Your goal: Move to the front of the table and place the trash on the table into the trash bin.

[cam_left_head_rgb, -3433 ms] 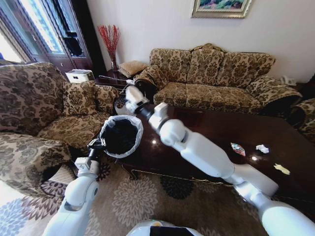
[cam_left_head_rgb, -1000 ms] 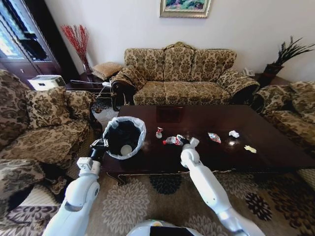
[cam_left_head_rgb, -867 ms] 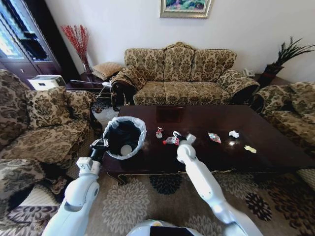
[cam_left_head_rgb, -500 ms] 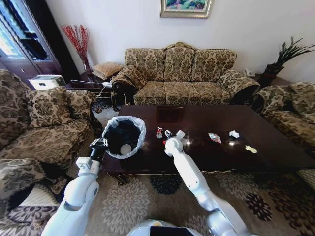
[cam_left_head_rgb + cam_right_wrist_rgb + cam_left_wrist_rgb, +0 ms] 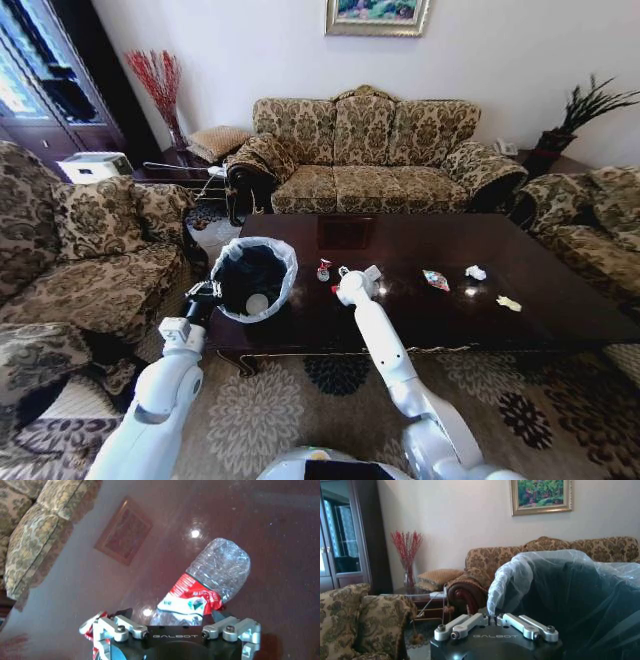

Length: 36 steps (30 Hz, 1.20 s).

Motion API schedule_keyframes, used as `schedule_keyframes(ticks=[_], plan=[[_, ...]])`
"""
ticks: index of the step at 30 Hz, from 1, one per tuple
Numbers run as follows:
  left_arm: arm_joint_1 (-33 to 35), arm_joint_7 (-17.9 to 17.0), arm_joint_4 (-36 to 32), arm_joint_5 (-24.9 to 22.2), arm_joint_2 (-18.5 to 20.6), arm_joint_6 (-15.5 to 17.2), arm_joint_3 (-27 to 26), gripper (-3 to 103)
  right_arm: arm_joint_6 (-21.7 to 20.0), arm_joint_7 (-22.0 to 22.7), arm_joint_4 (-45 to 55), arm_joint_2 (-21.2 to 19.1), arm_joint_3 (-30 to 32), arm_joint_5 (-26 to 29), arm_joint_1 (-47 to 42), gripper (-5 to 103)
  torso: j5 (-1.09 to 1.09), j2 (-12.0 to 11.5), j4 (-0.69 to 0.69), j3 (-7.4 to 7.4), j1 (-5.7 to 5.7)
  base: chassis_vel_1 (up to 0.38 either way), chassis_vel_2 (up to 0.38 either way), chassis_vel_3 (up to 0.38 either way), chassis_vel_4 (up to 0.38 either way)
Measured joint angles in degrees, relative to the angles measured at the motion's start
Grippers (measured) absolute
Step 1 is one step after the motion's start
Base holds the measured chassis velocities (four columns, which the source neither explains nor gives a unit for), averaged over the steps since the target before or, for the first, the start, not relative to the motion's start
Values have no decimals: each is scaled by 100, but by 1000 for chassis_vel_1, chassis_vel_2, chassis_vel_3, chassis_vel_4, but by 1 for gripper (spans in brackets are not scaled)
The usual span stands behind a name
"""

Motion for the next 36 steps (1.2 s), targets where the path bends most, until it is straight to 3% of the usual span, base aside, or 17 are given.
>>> schedule_keyframes(ticks=[7, 9, 11, 13, 14, 15, 16, 18, 28, 36], plan=[[-19, 6, 23, 0, -10, -23, -16, 3, -8, -105, -238, 17, 174, 189, 92, 78, -2, 0, -2, -1, 0, 0, 0, 0, 0], [-19, 7, 23, 0, -12, -24, -14, 3, -8, -115, -248, 21, 175, 183, 92, 78, -2, 0, -3, -1, 0, 0, 0, 0, 0], [-20, 9, 23, 1, -20, -39, -13, 3, -5, -178, -302, 22, 176, 107, 84, 66, -1, 1, -2, -2, -1, 0, 0, 0, 0], [-18, 9, 23, 1, -20, -44, -19, 3, -3, -207, -303, 20, 157, 65, 66, 66, -2, 1, -2, -2, -2, 0, 0, 0, 0], [-17, 9, 23, 0, -20, -56, -26, 3, -1, -221, -298, 18, 147, 53, 55, 54, -2, 1, -2, -2, -2, 0, 0, 0, 0], [-17, 9, 24, 1, -19, -63, -29, 3, -1, -227, -295, 17, 146, 51, 50, 54, -1, 1, -2, -2, -2, 0, 0, 0, 0], [-17, 9, 33, 2, -19, -88, -35, 3, 4, -233, -289, 15, 141, 43, 37, 44, 0, 1, -2, -2, -1, 0, 0, 0, 0], [-18, 9, 35, 2, -19, -94, -35, 3, 6, -241, -288, 14, 139, 34, 30, 44, 0, 1, -2, -2, -1, 0, 0, 0, 0], [-25, 29, 25, 3, -13, -131, -44, 3, 3, -317, -162, -46, 92, -50, -104, 19, 2, 0, 3, 0, 0, 0, 0, 0, 0], [9, 58, -27, 10, -32, -152, -42, 3, -2, -386, -39, -205, 15, -237, -226, 14, 1, 1, -1, 0, 0, 0, 0, 0, 0]])
